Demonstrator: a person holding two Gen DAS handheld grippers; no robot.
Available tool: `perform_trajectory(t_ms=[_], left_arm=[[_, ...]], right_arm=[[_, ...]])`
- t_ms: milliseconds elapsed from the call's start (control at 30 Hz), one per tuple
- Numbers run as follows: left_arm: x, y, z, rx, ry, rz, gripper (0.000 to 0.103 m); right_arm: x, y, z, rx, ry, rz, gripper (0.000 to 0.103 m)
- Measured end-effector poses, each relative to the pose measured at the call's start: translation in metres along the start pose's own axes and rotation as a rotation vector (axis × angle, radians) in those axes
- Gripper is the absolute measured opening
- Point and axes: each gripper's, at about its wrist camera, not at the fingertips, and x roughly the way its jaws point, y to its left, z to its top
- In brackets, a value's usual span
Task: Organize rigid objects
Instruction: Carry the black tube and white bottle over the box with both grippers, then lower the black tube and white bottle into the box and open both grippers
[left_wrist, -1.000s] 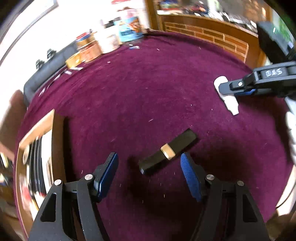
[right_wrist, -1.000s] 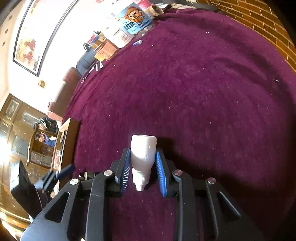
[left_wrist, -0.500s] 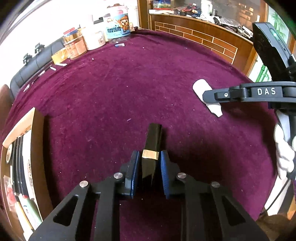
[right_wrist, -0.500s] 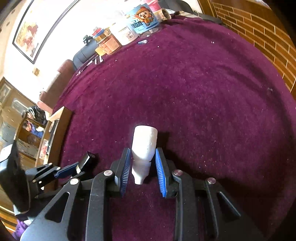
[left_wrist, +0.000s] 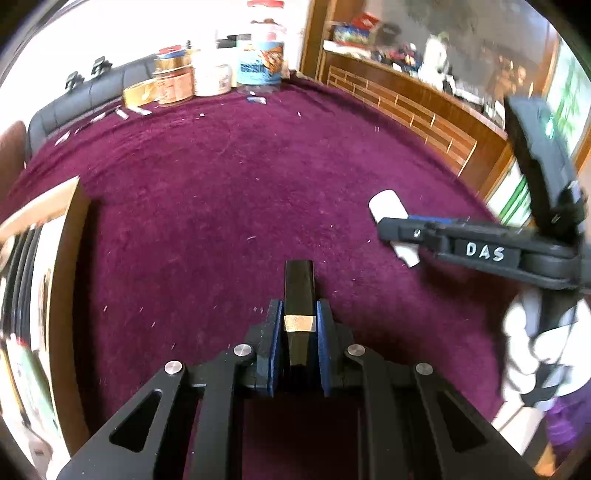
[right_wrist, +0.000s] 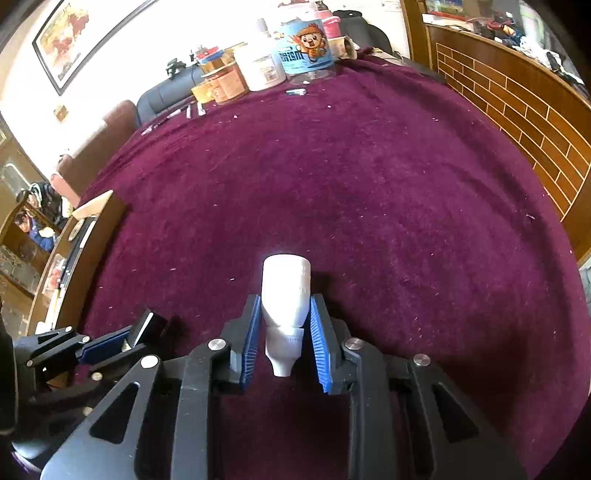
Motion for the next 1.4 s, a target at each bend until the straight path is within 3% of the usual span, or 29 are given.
perform_trajectory(t_ms=[267, 333, 600, 800, 1200, 1400], left_arm=[[-0.079, 0.042, -0.012, -0.132, -0.151, -0.028, 0.014], [-0.095, 0.059, -0.018, -0.167, -0.177, -0.005, 0.014], [-0.155, 0.147, -0.061, -0.351, -0.255, 0.199, 0.014], [-0.162, 0.185, -0.083, -0.425, -0.265, 0.298, 0.014], [-0.130, 0.239, -0.097, -0.505, -0.167, 0.374, 0.014], [-0.118, 0.256, -0.107, -0.552, -0.113, 0.397, 0.014]], right_arm=[[-0.021, 0.028, 0.005, 0.024, -0.009, 0.166, 0.024], [-0.023, 0.042, 0.007, 0.012, 0.000, 0.205, 0.024], [-0.017, 0.112, 0.010, -0.069, 0.053, 0.336, 0.024], [0.000, 0.168, 0.006, -0.136, 0.124, 0.396, 0.024], [0.043, 0.242, -0.005, -0.183, 0.254, 0.439, 0.024], [0.066, 0.267, -0.007, -0.228, 0.258, 0.359, 0.024]])
